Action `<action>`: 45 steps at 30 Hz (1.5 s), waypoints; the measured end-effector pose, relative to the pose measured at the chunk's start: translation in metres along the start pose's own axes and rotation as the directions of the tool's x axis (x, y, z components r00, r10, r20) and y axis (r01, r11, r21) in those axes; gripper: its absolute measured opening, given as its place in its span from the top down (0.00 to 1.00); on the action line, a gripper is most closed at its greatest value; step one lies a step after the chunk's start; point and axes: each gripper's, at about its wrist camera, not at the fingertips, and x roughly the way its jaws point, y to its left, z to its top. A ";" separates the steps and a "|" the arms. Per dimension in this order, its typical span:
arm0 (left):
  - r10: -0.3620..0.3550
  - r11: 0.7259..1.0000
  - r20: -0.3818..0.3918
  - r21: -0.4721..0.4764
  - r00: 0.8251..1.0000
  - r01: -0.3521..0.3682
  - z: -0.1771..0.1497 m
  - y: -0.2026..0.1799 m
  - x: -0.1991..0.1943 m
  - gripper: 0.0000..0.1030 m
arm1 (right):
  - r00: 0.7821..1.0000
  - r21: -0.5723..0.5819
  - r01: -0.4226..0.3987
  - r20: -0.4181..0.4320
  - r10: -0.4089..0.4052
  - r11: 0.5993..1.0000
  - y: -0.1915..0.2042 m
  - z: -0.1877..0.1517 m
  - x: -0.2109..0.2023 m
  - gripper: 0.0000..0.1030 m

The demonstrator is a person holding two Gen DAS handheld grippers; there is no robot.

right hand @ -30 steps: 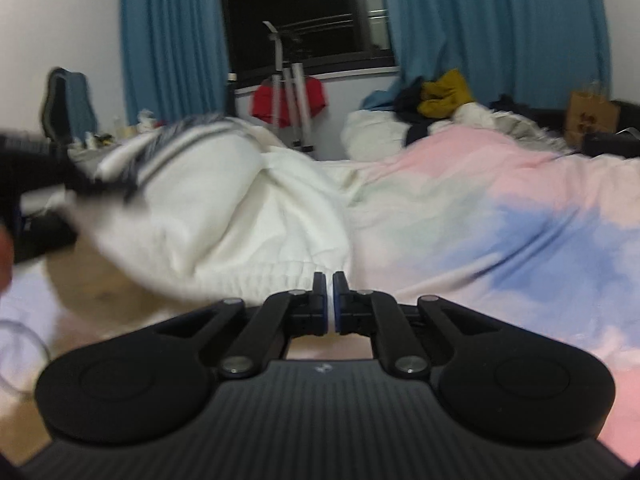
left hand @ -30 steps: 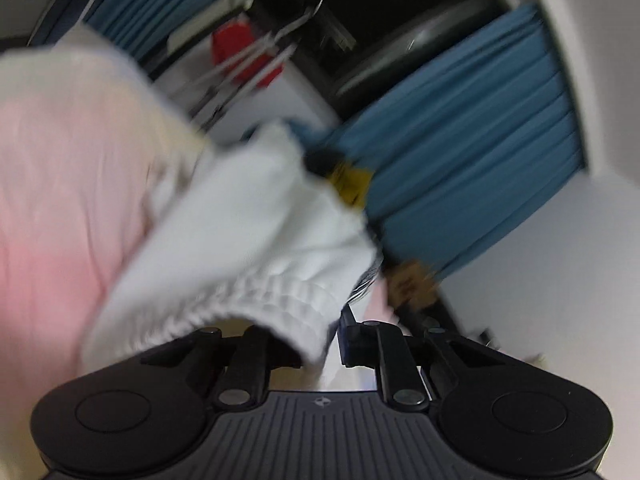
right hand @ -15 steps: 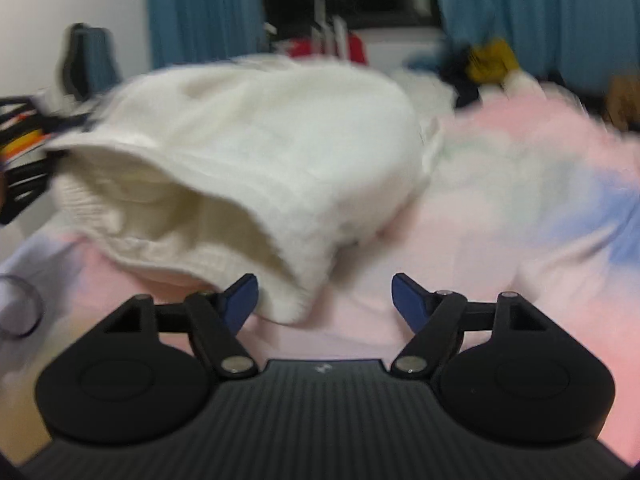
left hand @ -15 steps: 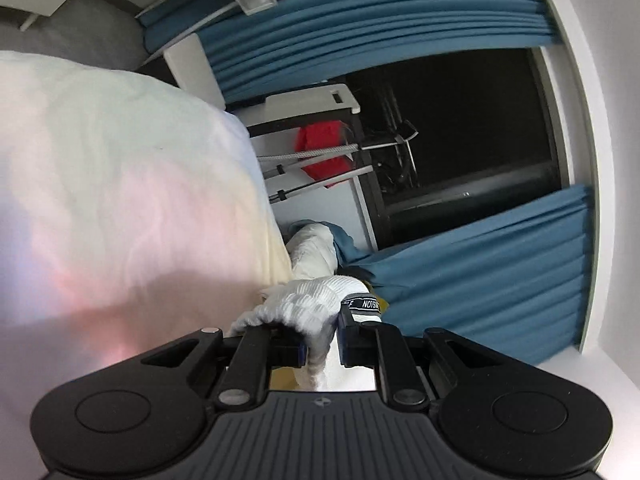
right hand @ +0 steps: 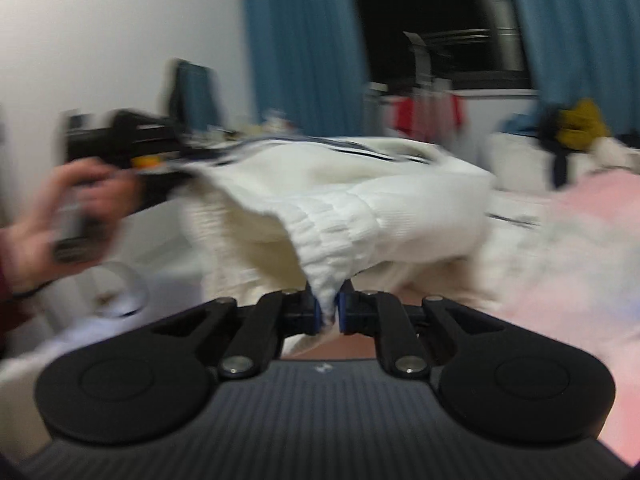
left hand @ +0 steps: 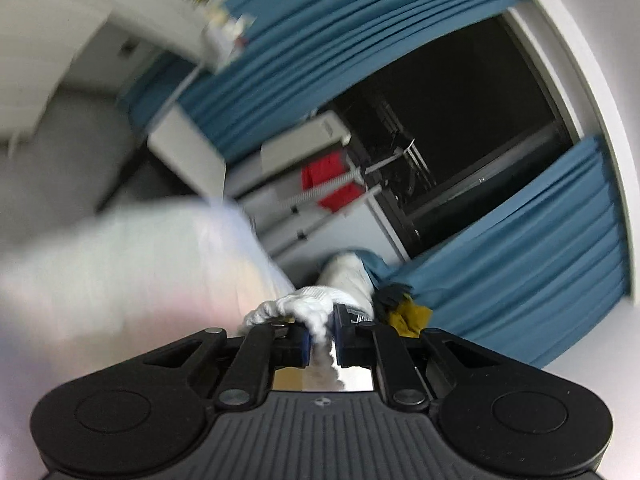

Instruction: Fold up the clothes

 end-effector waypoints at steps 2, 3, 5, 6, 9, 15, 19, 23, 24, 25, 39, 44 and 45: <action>0.053 0.998 0.012 0.045 0.999 -0.053 0.021 -0.001 -0.001 0.89 | 0.995 0.002 -0.096 -0.002 0.096 0.995 0.032 0.001 0.006 0.89; 0.086 0.994 0.011 0.066 0.996 -0.087 0.027 0.001 0.001 0.89 | 0.992 0.005 -0.125 -0.013 0.125 0.992 0.044 0.000 0.013 0.89; 0.171 0.981 -0.006 0.095 0.985 -0.170 0.032 0.014 0.008 0.89 | 0.985 0.020 -0.162 -0.047 0.163 0.987 0.062 -0.006 0.033 0.89; 0.218 0.971 -0.023 0.102 0.976 -0.215 0.031 0.025 0.014 0.89 | 0.982 0.034 -0.171 -0.070 0.173 0.985 0.066 -0.011 0.047 0.89; 0.321 0.946 -0.098 0.073 0.942 -0.315 0.024 0.060 0.019 0.88 | 0.971 0.070 -0.182 -0.145 0.190 0.981 0.073 -0.029 0.087 0.89; 0.349 0.937 -0.132 0.048 0.928 -0.346 0.012 0.081 0.013 0.82 | 0.957 0.090 -0.156 -0.233 0.173 0.984 0.066 -0.048 0.110 0.86; 0.339 0.939 -0.127 0.111 0.932 -0.326 0.003 0.066 -0.026 0.61 | 0.955 0.067 -0.143 -0.252 0.155 0.987 0.067 -0.045 0.094 0.76; 0.319 0.943 -0.105 0.139 0.942 -0.304 -0.021 0.040 -0.091 0.46 | 0.960 0.065 -0.118 -0.247 0.130 0.991 0.063 -0.042 0.073 0.24; 0.315 0.944 -0.103 0.142 0.944 -0.299 -0.029 0.033 -0.104 0.45 | 0.962 0.076 -0.120 -0.237 0.135 0.990 0.061 -0.042 0.067 0.18; 0.310 0.944 -0.101 0.149 0.945 -0.294 -0.036 0.025 -0.116 0.42 | 0.964 0.086 -0.117 -0.229 0.134 0.989 0.056 -0.044 0.058 0.18; 0.094 0.995 -0.297 -0.006 0.950 -0.100 -0.233 -0.044 -0.142 0.29 | 0.986 0.305 0.111 -0.151 -0.067 0.946 -0.066 -0.029 -0.030 0.18; 0.056 0.986 -0.330 -0.130 0.942 -0.104 -0.261 -0.019 -0.103 0.29 | 0.983 0.536 0.163 -0.163 -0.088 0.828 -0.137 -0.036 -0.009 0.18; 0.046 0.983 -0.324 -0.155 0.945 -0.101 -0.262 -0.011 -0.096 0.29 | 0.983 0.590 0.164 -0.165 -0.081 0.790 -0.151 -0.037 0.002 0.17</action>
